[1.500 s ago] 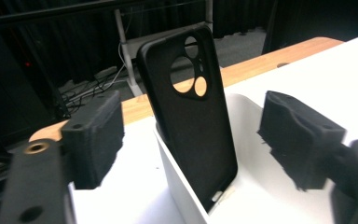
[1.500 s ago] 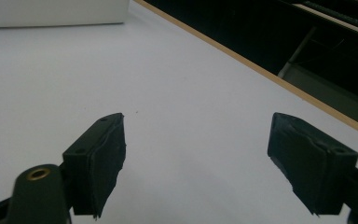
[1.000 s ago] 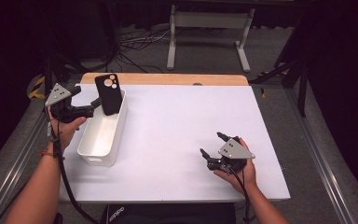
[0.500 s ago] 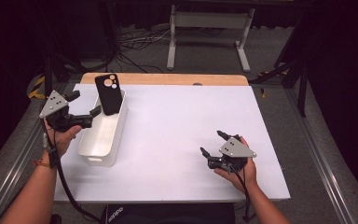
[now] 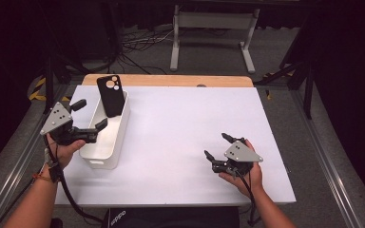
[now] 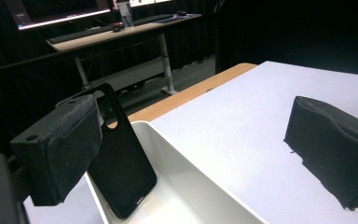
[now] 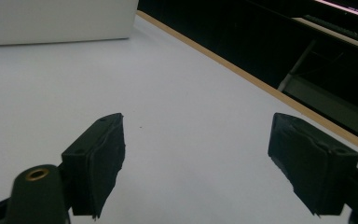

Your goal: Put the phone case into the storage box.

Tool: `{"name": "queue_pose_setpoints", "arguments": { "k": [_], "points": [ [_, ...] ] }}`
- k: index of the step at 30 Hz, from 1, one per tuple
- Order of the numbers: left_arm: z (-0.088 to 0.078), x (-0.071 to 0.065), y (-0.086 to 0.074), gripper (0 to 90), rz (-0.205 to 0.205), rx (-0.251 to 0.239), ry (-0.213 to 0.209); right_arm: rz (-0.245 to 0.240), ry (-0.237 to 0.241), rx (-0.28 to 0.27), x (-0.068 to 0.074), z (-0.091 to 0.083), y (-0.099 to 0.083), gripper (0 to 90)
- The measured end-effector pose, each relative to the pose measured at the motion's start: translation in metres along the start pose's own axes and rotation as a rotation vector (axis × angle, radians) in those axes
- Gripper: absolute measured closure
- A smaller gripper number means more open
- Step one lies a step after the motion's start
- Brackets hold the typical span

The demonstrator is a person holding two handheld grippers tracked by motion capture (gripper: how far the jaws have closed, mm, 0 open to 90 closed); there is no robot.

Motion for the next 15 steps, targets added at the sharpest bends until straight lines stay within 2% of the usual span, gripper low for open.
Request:
{"name": "queue_pose_setpoints", "arguments": {
  "k": [6,15],
  "points": [
    [-0.005,-0.010,0.005,4.9,0.018,-0.007,-0.005,-0.009,0.006,-0.003,0.004,-0.003,0.001,19.7],
    [-0.011,-0.031,0.014,5.0,0.052,-0.039,-0.043,-0.009,0.008,-0.008,0.005,-0.007,0.002,19.7]
  ]
}}
Point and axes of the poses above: each handheld gripper's, and its own axes: z roughly forward along the jaws, y roughly out of its top, x roughly to its left, the point moved 9 cm from there along z, roughly forward along the jaws, and after that the axes turned 3 degrees about -x, right-handed, at the moved point
